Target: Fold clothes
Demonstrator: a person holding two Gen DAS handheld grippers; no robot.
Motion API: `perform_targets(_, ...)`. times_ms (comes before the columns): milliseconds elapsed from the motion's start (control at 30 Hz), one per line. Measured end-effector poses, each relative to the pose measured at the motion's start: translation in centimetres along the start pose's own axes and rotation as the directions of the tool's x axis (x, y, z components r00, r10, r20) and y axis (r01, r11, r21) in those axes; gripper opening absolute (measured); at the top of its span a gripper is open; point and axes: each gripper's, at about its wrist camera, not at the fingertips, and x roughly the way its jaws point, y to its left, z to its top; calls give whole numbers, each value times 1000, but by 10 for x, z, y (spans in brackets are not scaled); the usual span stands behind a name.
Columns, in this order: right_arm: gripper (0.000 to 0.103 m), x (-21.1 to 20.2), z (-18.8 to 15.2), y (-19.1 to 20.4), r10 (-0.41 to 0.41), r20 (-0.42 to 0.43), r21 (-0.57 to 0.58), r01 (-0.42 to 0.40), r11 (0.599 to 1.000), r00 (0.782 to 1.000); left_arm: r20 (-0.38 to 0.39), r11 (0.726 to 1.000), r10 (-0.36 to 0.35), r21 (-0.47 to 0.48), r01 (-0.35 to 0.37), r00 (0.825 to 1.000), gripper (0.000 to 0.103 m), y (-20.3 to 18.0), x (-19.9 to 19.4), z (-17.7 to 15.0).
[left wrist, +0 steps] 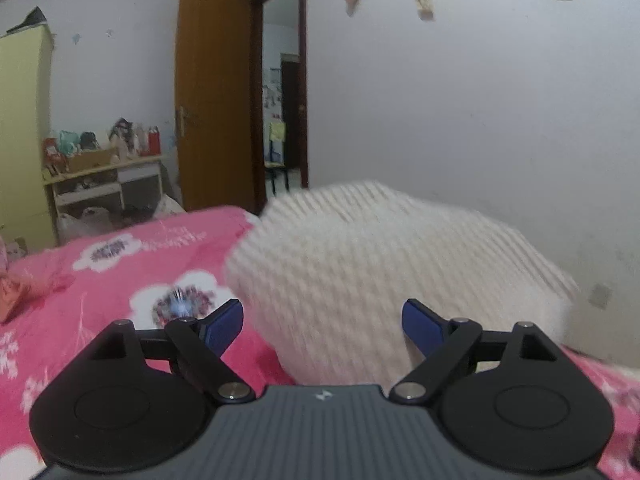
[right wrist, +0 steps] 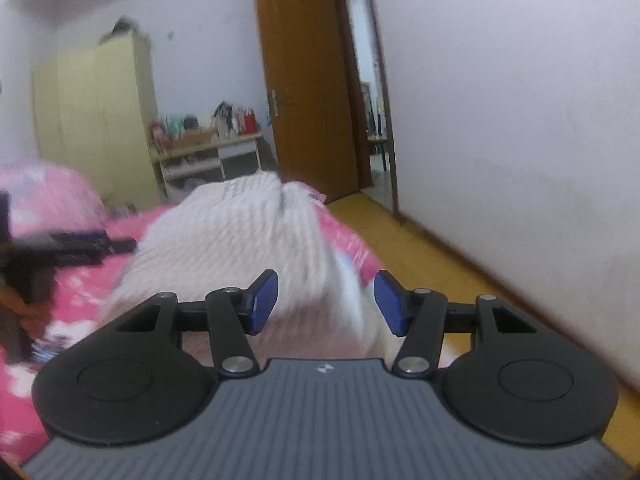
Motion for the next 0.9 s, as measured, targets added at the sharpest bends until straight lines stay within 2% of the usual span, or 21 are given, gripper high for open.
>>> perform_targets(100, 54, -35, -55, 2, 66, -27, 144, -62, 988, 997, 2, 1000, -11, 7, 11, 1000, 88, -14, -33, -17)
perform_targets(133, 54, -48, -72, 10, 85, -35, 159, -78, 984, 996, -10, 999, -32, -15, 31, 999, 88, -17, -47, -23)
perform_targets(233, 57, -86, -118, 43, 69, -37, 146, -62, 987, 997, -67, 995, -89, -60, 85, 994, 93, -23, -96, -47)
perform_targets(367, 76, -115, -152, 82, 51, -79, 165, -37, 986, 996, -96, 989, -96, -118, 85, 991, 99, -27, -165, -85)
perform_targets(533, 88, -144, -163, 120, -2, -148, 110, 19, 994, 989, -87, 973, -72, -227, 51, 994, 103, -22, -241, -121)
perform_targets(633, 100, -162, -163, 145, -28, -155, 75, 40, 996, 988, -97, 960, -72, -276, 42, 993, 103, -16, -271, -130)
perform_targets(900, 102, -204, -166, 210, -120, -123, -29, 118, 993, 985, -103, 974, 33, -218, -55, 994, 103, -12, -331, -137)
